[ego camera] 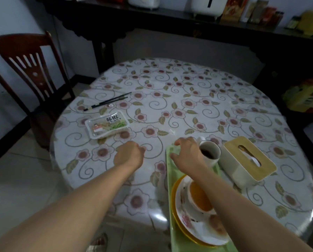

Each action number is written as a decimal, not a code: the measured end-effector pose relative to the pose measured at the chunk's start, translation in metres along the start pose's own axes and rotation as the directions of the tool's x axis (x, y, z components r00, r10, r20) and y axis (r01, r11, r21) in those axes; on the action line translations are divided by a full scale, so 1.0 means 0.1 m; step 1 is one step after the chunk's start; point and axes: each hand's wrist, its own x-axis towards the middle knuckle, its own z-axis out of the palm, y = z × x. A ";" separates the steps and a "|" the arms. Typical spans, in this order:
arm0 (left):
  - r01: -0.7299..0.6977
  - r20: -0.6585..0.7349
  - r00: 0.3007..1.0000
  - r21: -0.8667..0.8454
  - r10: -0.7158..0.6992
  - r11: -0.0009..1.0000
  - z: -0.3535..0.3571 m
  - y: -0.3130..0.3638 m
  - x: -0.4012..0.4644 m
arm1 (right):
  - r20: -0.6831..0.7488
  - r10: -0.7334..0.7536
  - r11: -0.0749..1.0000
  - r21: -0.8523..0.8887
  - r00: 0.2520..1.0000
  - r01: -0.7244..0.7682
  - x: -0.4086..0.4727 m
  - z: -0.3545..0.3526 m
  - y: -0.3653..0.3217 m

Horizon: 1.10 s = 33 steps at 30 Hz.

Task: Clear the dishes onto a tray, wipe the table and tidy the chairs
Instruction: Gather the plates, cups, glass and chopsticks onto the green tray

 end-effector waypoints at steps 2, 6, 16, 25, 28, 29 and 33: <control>-0.045 0.021 0.999 0.013 0.045 0.999 -0.14 -0.07 0.30 | -0.015 0.020 1.000 -0.011 1.000 -0.020 0.22 0.06 -0.21; -0.169 0.114 0.980 0.030 0.164 0.985 -0.39 -0.15 0.84 | -0.034 0.074 0.997 0.022 0.997 -0.074 0.69 0.20 -0.61; -0.154 0.082 0.986 0.084 0.147 0.985 -0.90 -0.38 2.46 | -0.035 0.172 0.984 0.049 0.984 -0.170 1.83 0.64 -1.31; -0.086 0.035 0.996 0.354 0.079 0.931 -0.91 -0.70 3.52 | -0.093 0.205 0.979 0.010 0.974 -0.205 2.42 1.03 -1.41; -0.083 0.050 0.996 0.402 0.069 0.912 -0.88 -0.83 3.67 | -0.073 0.217 0.975 -0.028 0.973 -0.220 2.50 1.14 -1.38; -0.094 0.054 0.995 0.416 0.079 0.905 -0.86 -0.87 3.69 | -0.066 0.223 0.974 -0.034 0.973 -0.225 2.51 1.17 -1.37; -0.156 0.038 0.987 0.421 0.154 0.893 -0.80 -0.96 3.72 | -0.055 0.209 0.977 -0.037 0.976 -0.211 2.55 1.24 -1.36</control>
